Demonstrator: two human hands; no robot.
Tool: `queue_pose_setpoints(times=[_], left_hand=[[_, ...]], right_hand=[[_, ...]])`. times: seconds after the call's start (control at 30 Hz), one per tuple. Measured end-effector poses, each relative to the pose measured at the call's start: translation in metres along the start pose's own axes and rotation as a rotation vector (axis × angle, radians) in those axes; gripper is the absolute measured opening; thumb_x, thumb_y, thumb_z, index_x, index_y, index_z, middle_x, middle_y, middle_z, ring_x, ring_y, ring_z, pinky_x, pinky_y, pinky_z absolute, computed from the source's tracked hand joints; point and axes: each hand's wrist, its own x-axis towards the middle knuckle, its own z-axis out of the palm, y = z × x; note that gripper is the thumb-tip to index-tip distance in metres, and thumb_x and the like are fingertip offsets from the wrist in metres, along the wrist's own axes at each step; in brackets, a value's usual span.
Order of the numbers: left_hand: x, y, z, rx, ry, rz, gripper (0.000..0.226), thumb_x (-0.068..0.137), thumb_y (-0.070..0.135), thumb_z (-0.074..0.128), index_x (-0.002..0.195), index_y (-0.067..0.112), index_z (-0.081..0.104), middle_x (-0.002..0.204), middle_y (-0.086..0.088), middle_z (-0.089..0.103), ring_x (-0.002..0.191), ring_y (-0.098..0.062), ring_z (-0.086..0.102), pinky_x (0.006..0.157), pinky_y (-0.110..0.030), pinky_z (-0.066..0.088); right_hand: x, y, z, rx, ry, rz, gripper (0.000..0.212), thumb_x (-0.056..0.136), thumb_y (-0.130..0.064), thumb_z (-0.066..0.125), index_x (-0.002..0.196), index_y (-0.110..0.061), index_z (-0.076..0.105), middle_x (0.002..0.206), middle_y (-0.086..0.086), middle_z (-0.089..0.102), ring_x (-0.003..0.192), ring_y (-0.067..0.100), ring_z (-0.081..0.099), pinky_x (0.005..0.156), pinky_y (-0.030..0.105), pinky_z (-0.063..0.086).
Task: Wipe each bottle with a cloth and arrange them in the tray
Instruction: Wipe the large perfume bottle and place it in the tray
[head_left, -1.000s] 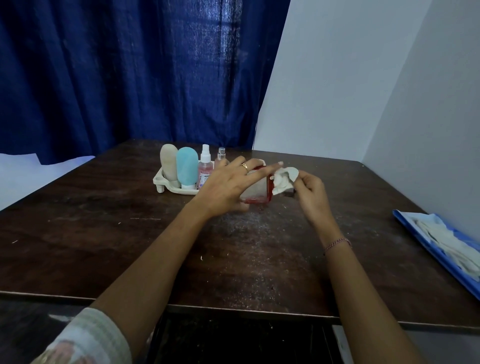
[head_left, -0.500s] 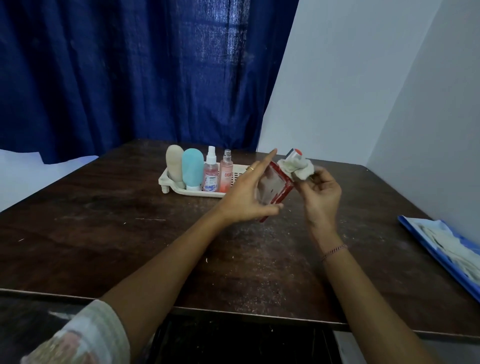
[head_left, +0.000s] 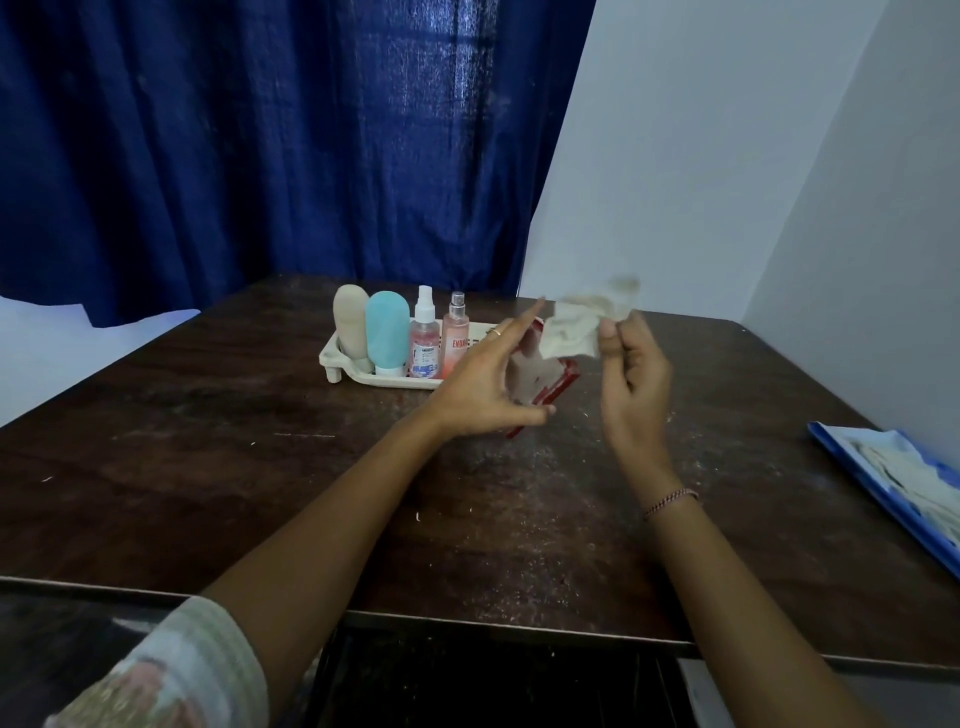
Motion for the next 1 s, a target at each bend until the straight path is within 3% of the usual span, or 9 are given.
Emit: queue_pose_setpoints(times=[0.13, 0.3, 0.5, 0.67, 0.87, 1.0], left_hand=[[0.0, -0.002, -0.007, 0.087, -0.009, 0.009, 0.112, 0.069, 0.033, 0.081, 0.149, 0.038, 0.003, 0.135, 0.001, 0.042, 0.114, -0.009, 0.044, 0.085, -0.01, 0.04], [-0.004, 0.003, -0.01, 0.189, -0.052, 0.064, 0.114, 0.069, 0.036, 0.08, 0.149, 0.039, 0.0, 0.135, 0.002, 0.039, 0.117, -0.008, 0.042, 0.095, -0.031, 0.048], [-0.005, 0.006, -0.016, 0.259, -0.027, 0.095, 0.114, 0.068, 0.034, 0.081, 0.148, 0.038, -0.001, 0.133, 0.0, 0.041, 0.105, 0.0, 0.037, 0.089, -0.022, 0.044], [-0.002, 0.003, -0.02, 0.37, -0.059, 0.117, 0.112, 0.068, 0.037, 0.081, 0.143, 0.042, -0.002, 0.136, -0.004, 0.041, 0.105, -0.006, 0.04, 0.09, -0.028, 0.043], [-0.002, 0.006, -0.017, 0.408, -0.103, 0.137, 0.11, 0.069, 0.041, 0.079, 0.144, 0.04, -0.001, 0.142, -0.005, 0.039, 0.118, -0.019, 0.044, 0.095, -0.035, 0.043], [-0.003, 0.011, -0.011, 0.385, -0.139, 0.16, 0.112, 0.07, 0.041, 0.078, 0.145, 0.039, -0.005, 0.144, -0.004, 0.038, 0.114, -0.009, 0.041, 0.093, -0.026, 0.041]], right_hand=[[0.003, 0.001, -0.002, 0.122, 0.047, 0.127, 0.016, 0.091, -0.009, 0.058, 0.098, 0.003, 0.066, 0.086, -0.008, 0.061, 0.08, -0.002, 0.056, 0.067, 0.013, 0.044], [0.007, 0.002, -0.01, 0.318, 0.173, 0.359, 0.012, 0.087, -0.007, 0.062, 0.094, -0.014, 0.068, 0.079, -0.009, 0.072, 0.081, 0.01, 0.066, 0.069, 0.022, 0.053], [0.007, 0.005, -0.009, 0.309, 0.052, 0.42, 0.013, 0.09, -0.017, 0.058, 0.096, -0.013, 0.069, 0.088, -0.001, 0.072, 0.088, 0.018, 0.066, 0.078, 0.029, 0.053], [0.007, 0.002, -0.009, 0.368, -0.005, 0.471, 0.021, 0.077, -0.03, 0.067, 0.085, -0.011, 0.071, 0.093, 0.015, 0.065, 0.089, 0.025, 0.061, 0.085, 0.045, 0.049], [0.006, 0.003, -0.008, 0.315, 0.02, 0.538, 0.025, 0.093, -0.029, 0.051, 0.085, -0.01, 0.066, 0.081, 0.003, 0.065, 0.074, 0.011, 0.063, 0.069, 0.025, 0.051], [0.007, 0.002, -0.009, 0.315, 0.053, 0.622, 0.031, 0.097, -0.035, 0.043, 0.087, -0.015, 0.064, 0.075, -0.004, 0.07, 0.067, 0.007, 0.067, 0.064, 0.023, 0.055]])
